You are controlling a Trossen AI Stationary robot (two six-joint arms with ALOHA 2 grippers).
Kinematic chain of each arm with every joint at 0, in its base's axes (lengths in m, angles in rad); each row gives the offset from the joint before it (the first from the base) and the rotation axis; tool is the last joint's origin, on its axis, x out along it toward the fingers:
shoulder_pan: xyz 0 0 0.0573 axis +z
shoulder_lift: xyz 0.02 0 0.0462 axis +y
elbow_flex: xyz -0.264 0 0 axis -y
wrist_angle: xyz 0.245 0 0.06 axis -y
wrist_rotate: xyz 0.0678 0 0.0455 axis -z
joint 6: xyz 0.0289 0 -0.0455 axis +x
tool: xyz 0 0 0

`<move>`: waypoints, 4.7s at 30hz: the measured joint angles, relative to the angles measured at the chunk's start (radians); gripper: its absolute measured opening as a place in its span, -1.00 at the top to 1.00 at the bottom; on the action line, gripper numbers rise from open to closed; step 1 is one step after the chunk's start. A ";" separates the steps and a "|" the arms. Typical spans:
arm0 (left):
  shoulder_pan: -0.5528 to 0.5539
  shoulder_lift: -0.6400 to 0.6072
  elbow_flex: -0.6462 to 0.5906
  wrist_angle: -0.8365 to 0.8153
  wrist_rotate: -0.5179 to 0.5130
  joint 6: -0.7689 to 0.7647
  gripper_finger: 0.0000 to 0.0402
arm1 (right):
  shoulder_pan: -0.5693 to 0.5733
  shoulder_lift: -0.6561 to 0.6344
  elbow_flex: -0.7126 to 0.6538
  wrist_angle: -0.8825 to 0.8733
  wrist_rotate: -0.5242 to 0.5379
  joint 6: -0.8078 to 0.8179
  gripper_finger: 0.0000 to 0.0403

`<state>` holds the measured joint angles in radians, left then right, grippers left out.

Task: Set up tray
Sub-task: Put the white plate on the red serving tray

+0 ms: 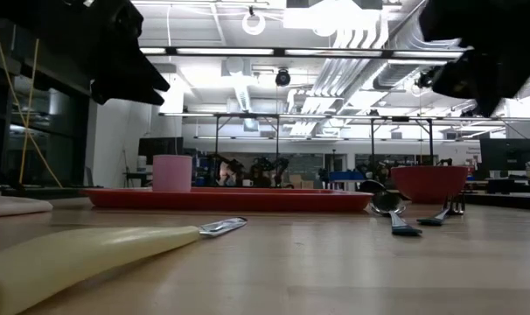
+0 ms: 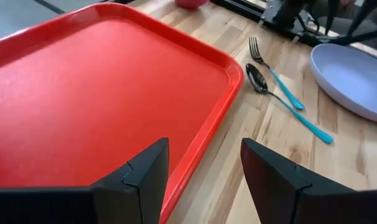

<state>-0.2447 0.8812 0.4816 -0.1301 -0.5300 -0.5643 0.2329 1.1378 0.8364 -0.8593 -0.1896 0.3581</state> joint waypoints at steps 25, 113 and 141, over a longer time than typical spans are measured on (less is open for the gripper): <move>0.002 -0.002 0.000 0.001 0.128 -0.096 -0.14 | 0.230 0.002 -0.130 -0.131 0.070 0.213 0.39; 0.002 -0.002 0.000 -0.002 0.209 -0.095 -0.14 | 0.230 -0.012 -0.177 -0.028 -0.098 0.446 0.99; 0.002 -0.002 -0.001 -0.008 0.225 -0.048 -0.14 | 0.059 -0.021 0.065 -0.182 -0.129 0.401 1.00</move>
<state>-0.2428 0.8791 0.4808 -0.1379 -0.3049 -0.6127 0.2918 1.1172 0.9012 -1.0412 -0.3189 0.7586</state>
